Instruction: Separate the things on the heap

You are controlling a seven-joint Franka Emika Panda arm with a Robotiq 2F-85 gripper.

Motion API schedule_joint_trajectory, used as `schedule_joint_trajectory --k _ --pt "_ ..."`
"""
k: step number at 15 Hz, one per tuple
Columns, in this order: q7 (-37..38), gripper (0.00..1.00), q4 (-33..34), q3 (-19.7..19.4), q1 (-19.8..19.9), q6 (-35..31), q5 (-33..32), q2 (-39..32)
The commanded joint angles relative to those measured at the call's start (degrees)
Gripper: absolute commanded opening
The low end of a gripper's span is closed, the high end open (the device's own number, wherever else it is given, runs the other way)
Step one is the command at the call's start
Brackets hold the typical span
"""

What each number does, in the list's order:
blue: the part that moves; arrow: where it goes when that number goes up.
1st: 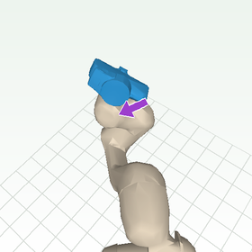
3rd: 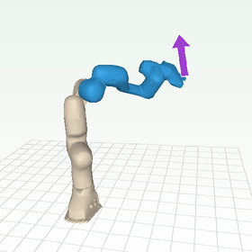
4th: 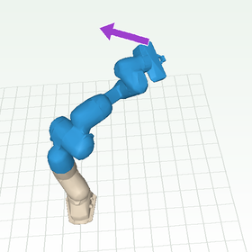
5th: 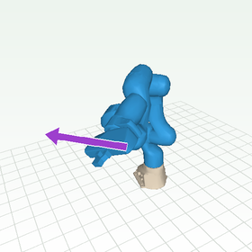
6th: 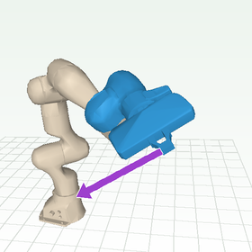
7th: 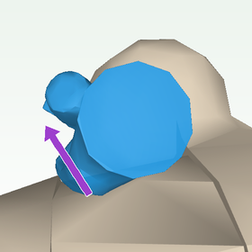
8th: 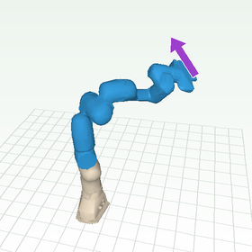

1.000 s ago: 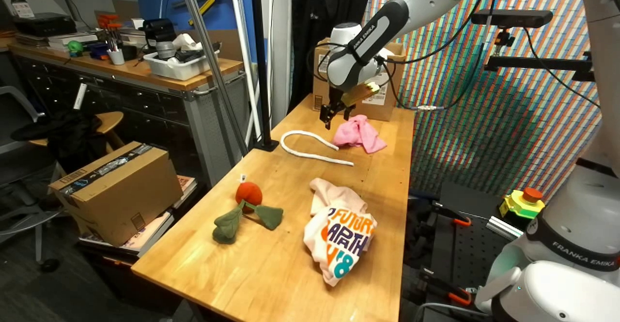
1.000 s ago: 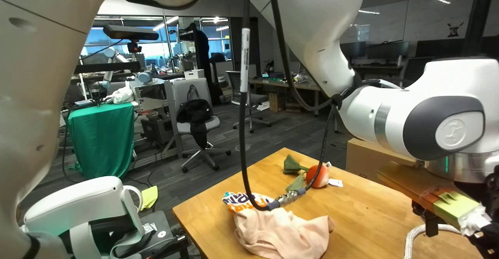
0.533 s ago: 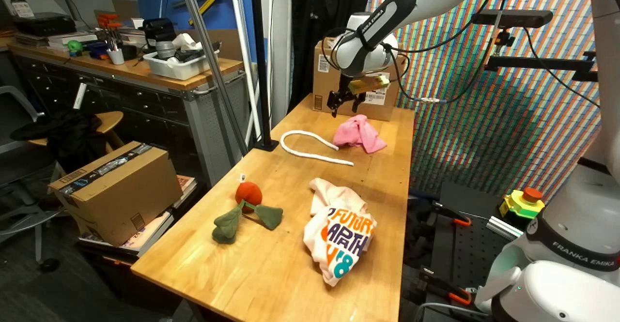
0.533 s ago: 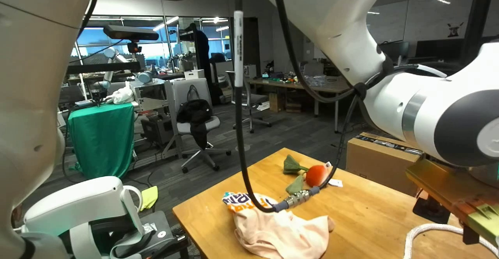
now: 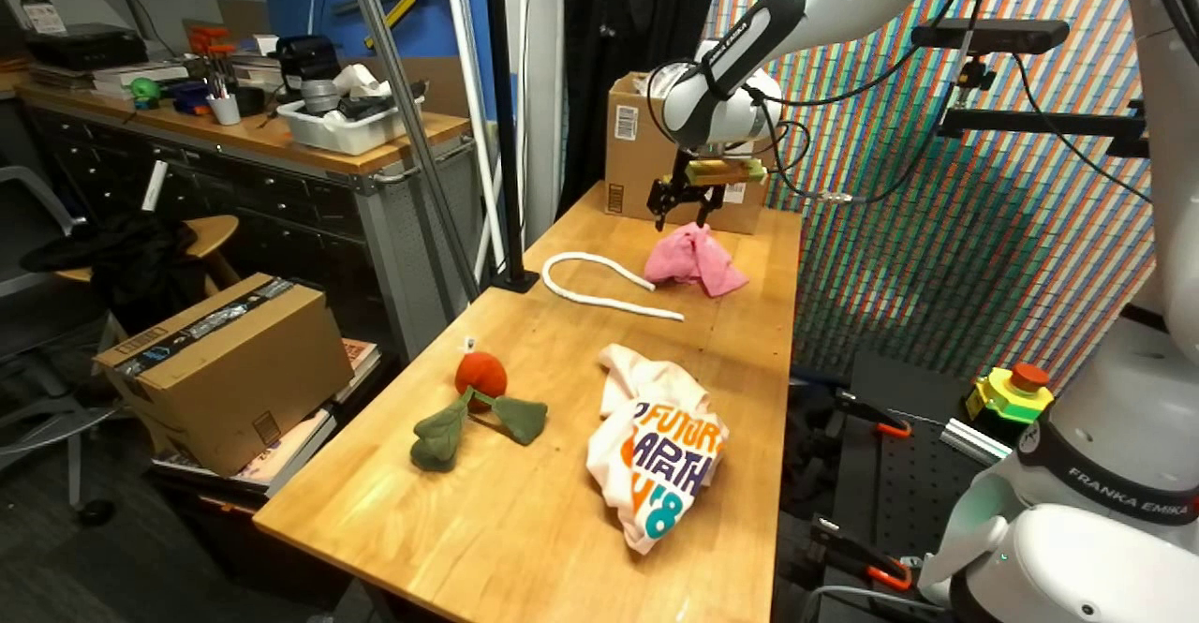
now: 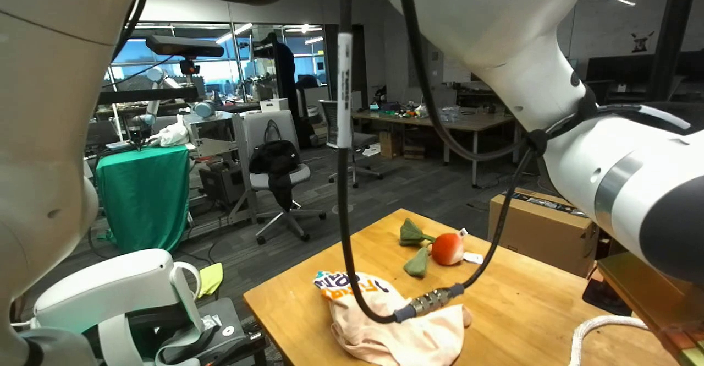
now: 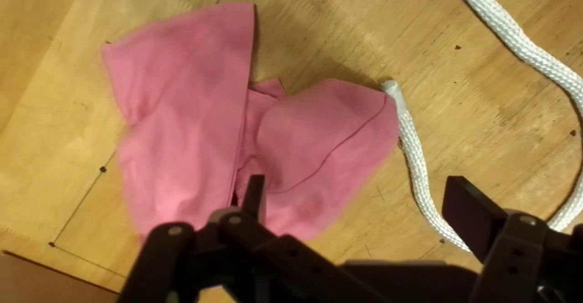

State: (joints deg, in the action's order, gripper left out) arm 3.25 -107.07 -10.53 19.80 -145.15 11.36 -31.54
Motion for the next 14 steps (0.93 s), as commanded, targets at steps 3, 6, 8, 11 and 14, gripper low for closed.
schedule_joint_trajectory --k 3,6,8,11,14 --pt "0.5 1.0 2.5 -0.4 1.3 2.0 0.7 -2.8" --pt "0.3 1.0 3.2 -0.2 1.7 2.9 0.8 -4.1" --pt "0.3 1.0 3.5 -0.2 1.8 3.6 0.7 -5.0" --pt "0.2 1.0 4.2 0.0 2.0 4.2 0.9 -6.4" --pt "-0.1 1.0 4.9 0.2 2.5 4.7 1.2 -7.6"
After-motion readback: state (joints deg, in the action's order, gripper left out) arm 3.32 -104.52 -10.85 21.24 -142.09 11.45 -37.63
